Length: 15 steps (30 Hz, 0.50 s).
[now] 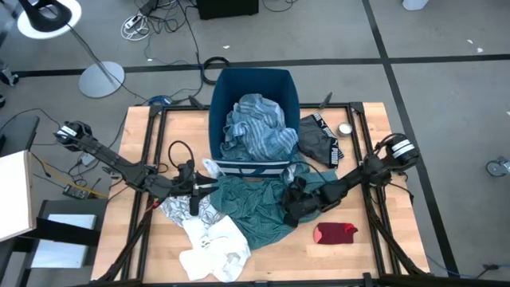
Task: Sort clothes
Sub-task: Put the green pattern shirt into the blue bin
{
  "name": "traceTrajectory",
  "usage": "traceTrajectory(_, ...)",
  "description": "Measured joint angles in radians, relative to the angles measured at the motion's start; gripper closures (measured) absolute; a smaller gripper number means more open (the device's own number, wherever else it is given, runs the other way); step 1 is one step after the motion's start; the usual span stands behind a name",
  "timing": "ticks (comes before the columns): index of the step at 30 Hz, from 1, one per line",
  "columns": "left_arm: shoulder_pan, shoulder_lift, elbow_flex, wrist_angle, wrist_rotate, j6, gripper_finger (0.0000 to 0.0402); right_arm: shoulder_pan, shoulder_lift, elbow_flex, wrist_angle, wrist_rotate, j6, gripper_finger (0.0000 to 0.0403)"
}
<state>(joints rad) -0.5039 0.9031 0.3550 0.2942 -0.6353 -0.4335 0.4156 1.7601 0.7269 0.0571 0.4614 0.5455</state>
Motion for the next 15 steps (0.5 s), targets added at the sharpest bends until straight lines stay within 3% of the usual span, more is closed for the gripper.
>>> traceTrajectory(3, 0.000, 0.000, 0.000, 0.000, 0.000, -0.004, 0.0270, 0.007, -0.009, 0.013, 0.017, -0.018, -0.051, 0.0383)
traceTrajectory(12, 0.000, 0.000, 0.000, -0.001, 0.000, -0.013, 0.0270, 0.023, -0.278, 0.196, -0.289, -0.016, -0.140, 0.0397)
traceTrajectory(15, 0.000, 0.000, 0.000, -0.001, 0.000, -0.013, 0.0270, 0.028, -0.375, 0.269, -0.309, 0.028, -0.217, 0.0399)
